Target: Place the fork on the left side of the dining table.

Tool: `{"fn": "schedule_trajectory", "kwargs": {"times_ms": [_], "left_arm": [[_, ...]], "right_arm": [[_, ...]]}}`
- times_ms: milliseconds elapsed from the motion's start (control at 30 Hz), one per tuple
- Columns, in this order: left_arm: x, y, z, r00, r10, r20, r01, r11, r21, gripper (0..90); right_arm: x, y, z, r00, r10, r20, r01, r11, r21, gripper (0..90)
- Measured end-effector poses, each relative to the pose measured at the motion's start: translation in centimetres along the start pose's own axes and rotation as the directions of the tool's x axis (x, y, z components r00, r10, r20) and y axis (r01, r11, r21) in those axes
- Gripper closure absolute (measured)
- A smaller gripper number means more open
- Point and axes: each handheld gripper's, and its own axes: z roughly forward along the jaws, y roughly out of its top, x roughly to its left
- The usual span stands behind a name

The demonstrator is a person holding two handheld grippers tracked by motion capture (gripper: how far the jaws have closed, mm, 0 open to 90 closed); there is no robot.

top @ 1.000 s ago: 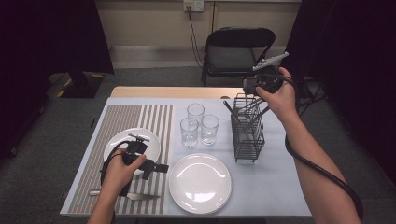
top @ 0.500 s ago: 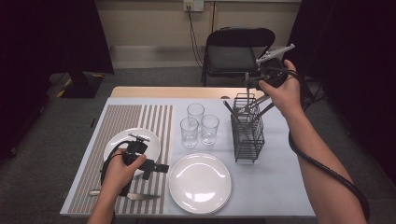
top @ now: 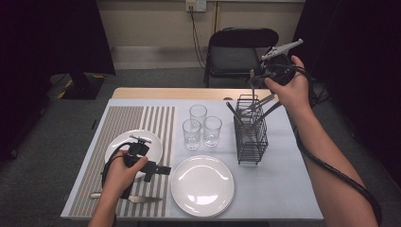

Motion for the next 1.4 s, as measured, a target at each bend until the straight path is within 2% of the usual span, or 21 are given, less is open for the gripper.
{"fn": "schedule_trajectory", "kwargs": {"times_ms": [433, 900, 1400], "left_arm": [[0.0, 0.0, 0.2, 1.0, -0.001, -0.001, 0.001, 1.0, 0.003, 18.8], [0.0, -0.1, 0.2, 1.0, -0.002, 0.003, 0.002, 1.0, 0.009, 18.8], [0.0, -0.1, 0.2, 0.9999, -0.006, -0.013, 0.006, 1.0, 0.005, 18.8]], "right_arm": [[0.9, 0.9, -1.4, 0.9992, -0.038, -0.009, 0.038, 0.9991, -0.02, 88.1], [1.4, 1.1, -2.7, 0.9985, -0.047, -0.029, 0.046, 0.9982, -0.038, 88.1], [2.0, 0.4, -3.5, 0.9968, -0.057, -0.056, 0.054, 0.9973, -0.05, 88.1]]}}
